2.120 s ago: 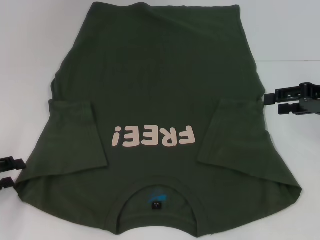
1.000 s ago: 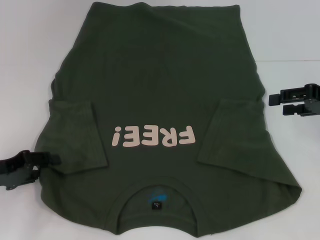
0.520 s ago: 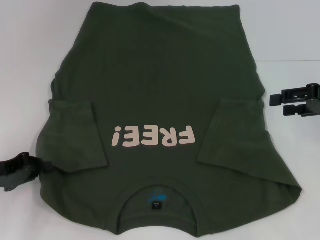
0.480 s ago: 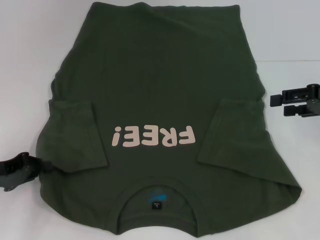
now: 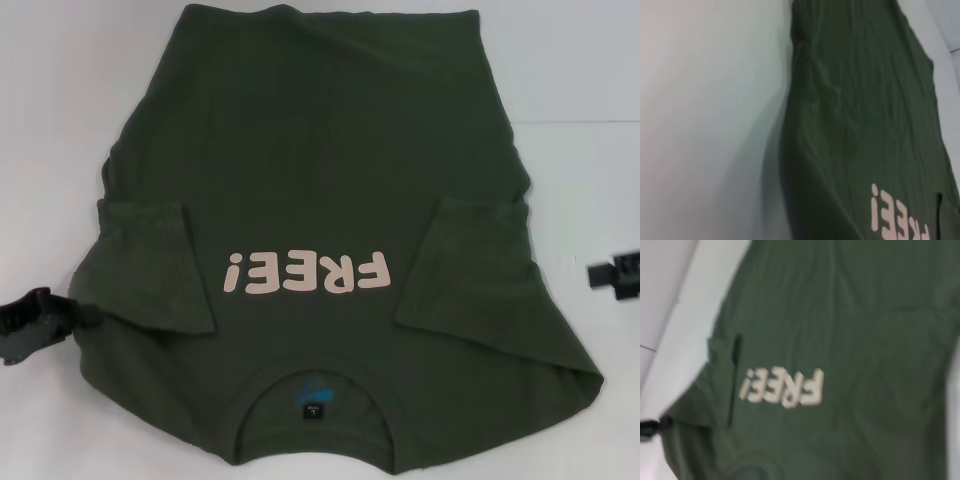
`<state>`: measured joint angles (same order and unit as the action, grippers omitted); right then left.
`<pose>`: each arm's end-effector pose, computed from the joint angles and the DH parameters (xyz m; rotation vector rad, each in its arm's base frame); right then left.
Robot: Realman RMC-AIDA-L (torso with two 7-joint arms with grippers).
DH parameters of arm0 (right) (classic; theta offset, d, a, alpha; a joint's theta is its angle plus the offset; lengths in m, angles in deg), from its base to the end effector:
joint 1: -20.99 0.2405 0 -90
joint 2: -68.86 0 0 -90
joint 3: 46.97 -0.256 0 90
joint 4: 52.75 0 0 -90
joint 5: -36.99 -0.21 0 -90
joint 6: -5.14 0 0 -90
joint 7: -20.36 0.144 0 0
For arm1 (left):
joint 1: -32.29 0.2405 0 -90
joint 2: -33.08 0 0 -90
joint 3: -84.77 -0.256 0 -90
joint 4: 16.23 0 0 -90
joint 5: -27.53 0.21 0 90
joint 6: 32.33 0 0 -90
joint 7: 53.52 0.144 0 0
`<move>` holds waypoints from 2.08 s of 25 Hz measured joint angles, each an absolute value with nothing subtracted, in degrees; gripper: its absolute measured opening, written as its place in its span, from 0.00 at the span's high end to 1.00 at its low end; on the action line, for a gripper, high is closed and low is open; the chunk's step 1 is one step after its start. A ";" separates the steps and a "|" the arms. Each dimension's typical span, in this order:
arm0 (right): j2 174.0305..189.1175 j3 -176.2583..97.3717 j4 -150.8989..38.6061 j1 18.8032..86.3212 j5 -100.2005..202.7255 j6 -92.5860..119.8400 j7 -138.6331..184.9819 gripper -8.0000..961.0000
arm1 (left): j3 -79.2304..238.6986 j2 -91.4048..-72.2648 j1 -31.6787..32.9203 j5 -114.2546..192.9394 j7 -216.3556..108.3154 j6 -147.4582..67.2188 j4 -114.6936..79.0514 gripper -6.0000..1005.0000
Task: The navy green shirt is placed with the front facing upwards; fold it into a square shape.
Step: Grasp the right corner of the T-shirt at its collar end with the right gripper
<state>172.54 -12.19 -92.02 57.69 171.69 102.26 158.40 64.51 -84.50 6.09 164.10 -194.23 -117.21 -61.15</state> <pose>0.2959 0.3558 0.1084 -2.3134 1.8331 0.2817 -0.3524 0.3087 0.0541 -1.8013 -2.0586 -0.6176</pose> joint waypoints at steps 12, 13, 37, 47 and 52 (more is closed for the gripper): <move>174.09 -11.42 -92.98 55.88 178.82 102.91 153.86 0.29 | 64.34 -84.35 5.14 163.63 -194.05 -116.47 -60.95 0.96; 174.38 -11.34 -92.98 55.88 178.91 102.66 153.64 0.30 | 64.37 -84.34 5.13 163.62 -194.01 -116.46 -60.89 0.96; 177.78 -6.19 -92.64 57.74 184.69 97.56 153.54 0.32 | 64.46 -84.51 5.48 163.62 -193.97 -116.25 -60.70 0.96; 178.76 -5.15 -92.19 58.22 185.44 96.82 154.08 0.33 | 64.54 -84.60 5.54 163.58 -193.95 -116.25 -60.70 0.96; 179.20 -4.85 -92.15 58.76 185.45 96.80 154.16 0.33 | 64.48 -84.60 5.51 163.58 -193.90 -116.21 -60.70 0.96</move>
<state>179.20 -4.85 -92.15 58.76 185.45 96.80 154.16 64.48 -84.60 5.51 163.58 -193.90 -116.21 -60.70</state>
